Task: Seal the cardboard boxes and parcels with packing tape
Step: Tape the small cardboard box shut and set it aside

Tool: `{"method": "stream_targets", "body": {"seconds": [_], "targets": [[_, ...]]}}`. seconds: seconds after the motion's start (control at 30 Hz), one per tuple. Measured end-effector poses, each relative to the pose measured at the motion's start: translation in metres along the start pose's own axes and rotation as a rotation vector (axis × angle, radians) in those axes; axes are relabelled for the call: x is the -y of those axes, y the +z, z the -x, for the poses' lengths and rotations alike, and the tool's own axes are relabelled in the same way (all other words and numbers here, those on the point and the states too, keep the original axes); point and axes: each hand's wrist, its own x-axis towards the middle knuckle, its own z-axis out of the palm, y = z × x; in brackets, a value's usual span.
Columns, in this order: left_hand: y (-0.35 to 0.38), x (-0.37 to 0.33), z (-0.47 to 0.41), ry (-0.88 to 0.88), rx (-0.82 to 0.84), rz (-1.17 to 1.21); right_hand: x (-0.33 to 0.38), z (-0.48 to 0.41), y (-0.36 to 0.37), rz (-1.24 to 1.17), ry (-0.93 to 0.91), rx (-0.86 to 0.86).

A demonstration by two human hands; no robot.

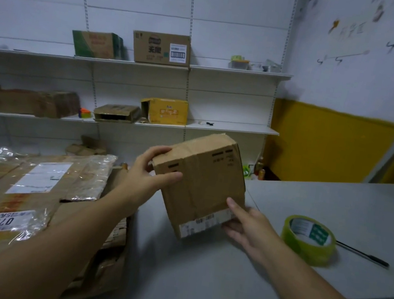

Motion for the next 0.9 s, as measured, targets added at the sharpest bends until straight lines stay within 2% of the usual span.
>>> {"method": "stream_targets", "body": {"seconds": [0.1,0.23,0.37,0.53,0.6,0.67,0.77,0.83,0.9], "targets": [[-0.004,0.001,-0.001,0.027,-0.027,-0.094,0.006,-0.001,0.001,0.179,-0.031,-0.084],[-0.005,0.000,0.002,0.061,0.013,-0.207,0.007,0.002,-0.010,0.324,0.020,0.027],[0.006,0.002,0.018,0.078,0.150,-0.353,0.006,0.006,-0.022,0.550,0.143,0.134],[0.008,0.003,0.040,0.139,0.260,-0.347,0.016,0.019,-0.042,0.757,0.461,0.351],[0.005,0.003,0.050,0.162,0.269,-0.337,0.027,0.020,-0.054,0.855,0.492,0.402],[0.004,0.005,0.058,0.164,0.268,-0.300,0.040,0.015,-0.061,0.911,0.417,0.321],[0.005,0.008,0.064,0.178,0.265,-0.274,0.040,0.001,-0.056,0.691,0.306,0.116],[0.006,0.007,0.066,0.188,0.262,-0.251,0.035,-0.004,-0.042,0.507,0.314,0.112],[0.007,0.005,0.068,0.191,0.261,-0.248,0.037,-0.004,-0.022,0.375,0.337,0.183]]}}
